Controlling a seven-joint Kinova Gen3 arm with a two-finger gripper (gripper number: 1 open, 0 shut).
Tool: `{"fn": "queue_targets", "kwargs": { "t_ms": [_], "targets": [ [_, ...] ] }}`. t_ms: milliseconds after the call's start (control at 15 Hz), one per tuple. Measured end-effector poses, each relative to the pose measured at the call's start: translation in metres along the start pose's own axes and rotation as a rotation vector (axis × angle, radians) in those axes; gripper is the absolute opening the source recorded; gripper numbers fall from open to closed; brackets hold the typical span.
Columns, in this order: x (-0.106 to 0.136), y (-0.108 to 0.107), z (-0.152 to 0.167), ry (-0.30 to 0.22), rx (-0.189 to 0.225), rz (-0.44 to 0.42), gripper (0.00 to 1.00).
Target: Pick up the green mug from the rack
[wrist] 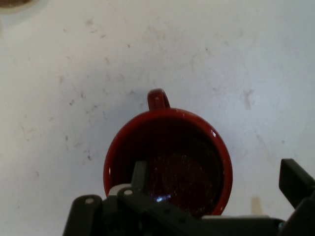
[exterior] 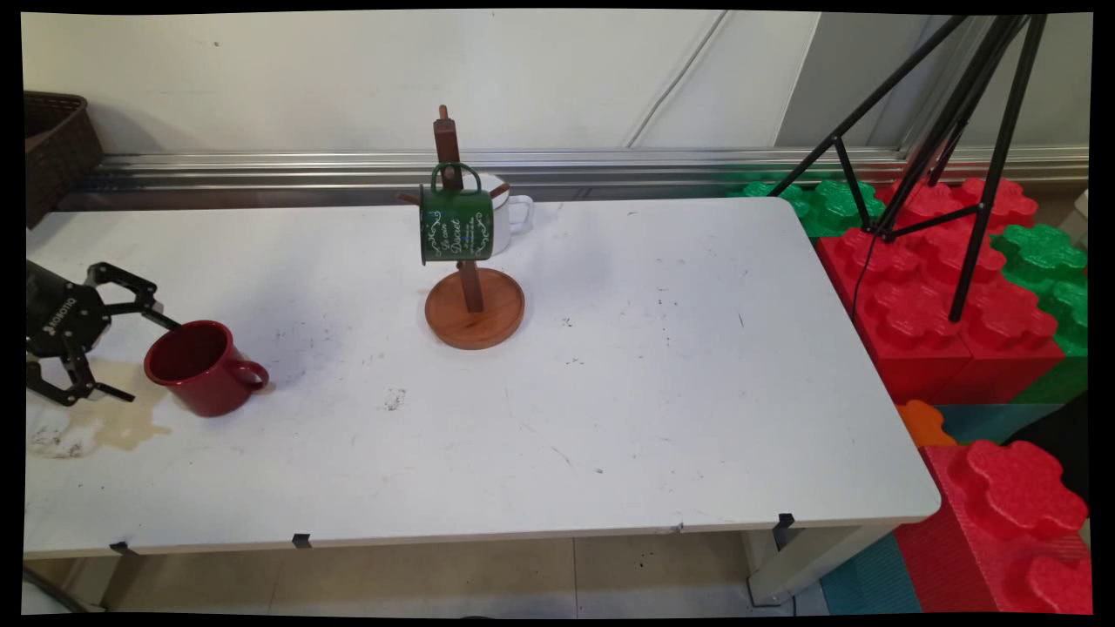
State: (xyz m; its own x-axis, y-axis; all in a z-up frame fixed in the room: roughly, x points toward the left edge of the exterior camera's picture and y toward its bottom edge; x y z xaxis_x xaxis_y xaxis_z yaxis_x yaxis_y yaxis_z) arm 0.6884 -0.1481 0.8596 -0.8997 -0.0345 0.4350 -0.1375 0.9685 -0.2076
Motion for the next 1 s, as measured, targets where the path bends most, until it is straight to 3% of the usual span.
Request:
{"fn": "queue_targets", "kwargs": {
  "t_ms": [333, 1000],
  "targets": [
    [0.004, -0.003, -0.016, 0.086, -0.004, -0.095, 1.00],
    [0.023, -0.018, -0.032, 0.329, -0.007, -0.304, 1.00]
  ]
}}
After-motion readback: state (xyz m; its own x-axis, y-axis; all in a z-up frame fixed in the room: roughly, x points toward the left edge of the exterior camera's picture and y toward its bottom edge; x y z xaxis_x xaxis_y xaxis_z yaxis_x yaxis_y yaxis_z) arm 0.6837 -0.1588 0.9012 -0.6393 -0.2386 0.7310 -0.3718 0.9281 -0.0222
